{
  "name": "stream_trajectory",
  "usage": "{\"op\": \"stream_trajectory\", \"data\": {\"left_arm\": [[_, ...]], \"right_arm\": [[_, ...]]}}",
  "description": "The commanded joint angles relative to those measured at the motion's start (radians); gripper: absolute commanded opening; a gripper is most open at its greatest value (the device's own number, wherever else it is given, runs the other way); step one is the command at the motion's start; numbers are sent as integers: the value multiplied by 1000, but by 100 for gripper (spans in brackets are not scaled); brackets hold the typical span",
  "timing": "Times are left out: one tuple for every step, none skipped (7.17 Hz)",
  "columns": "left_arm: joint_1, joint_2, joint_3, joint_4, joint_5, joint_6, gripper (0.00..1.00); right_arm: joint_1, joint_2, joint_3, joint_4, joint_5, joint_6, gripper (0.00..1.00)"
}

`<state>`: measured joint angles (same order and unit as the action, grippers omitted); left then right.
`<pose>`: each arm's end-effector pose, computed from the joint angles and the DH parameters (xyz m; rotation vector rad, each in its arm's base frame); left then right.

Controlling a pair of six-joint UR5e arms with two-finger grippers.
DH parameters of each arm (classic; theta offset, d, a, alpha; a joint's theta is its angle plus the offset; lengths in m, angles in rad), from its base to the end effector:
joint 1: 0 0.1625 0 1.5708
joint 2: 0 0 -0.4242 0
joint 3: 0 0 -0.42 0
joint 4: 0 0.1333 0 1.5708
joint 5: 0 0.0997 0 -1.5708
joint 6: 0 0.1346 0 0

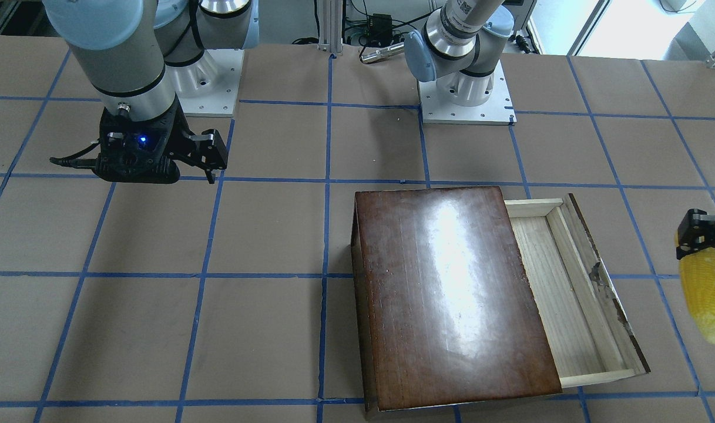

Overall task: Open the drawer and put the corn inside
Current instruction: 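Carry the corn with the left gripper and lower it into the drawer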

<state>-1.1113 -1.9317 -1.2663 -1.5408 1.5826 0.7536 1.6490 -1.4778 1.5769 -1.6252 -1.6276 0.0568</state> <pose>0.1770 -0.6546 0.3985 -0.4597 -3.1020 -0.0446 0.1683 -0.5394 0.4046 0.0349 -3.0811 -0.0628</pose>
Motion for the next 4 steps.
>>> {"op": "stream_trajectory", "data": {"left_arm": [[-70,13,-5,-21,-64,-230,0],[-115,2,-8,-21,-65,-322,0],[-160,-10,-11,-21,-90,-424,0],[-180,-16,-24,-21,-98,-472,0]], "right_arm": [[0,1,0,-1,2,0,100],[0,-1,0,1,0,0,100],[0,1,0,1,0,0,100],[0,1,0,-1,0,0,100]]}}
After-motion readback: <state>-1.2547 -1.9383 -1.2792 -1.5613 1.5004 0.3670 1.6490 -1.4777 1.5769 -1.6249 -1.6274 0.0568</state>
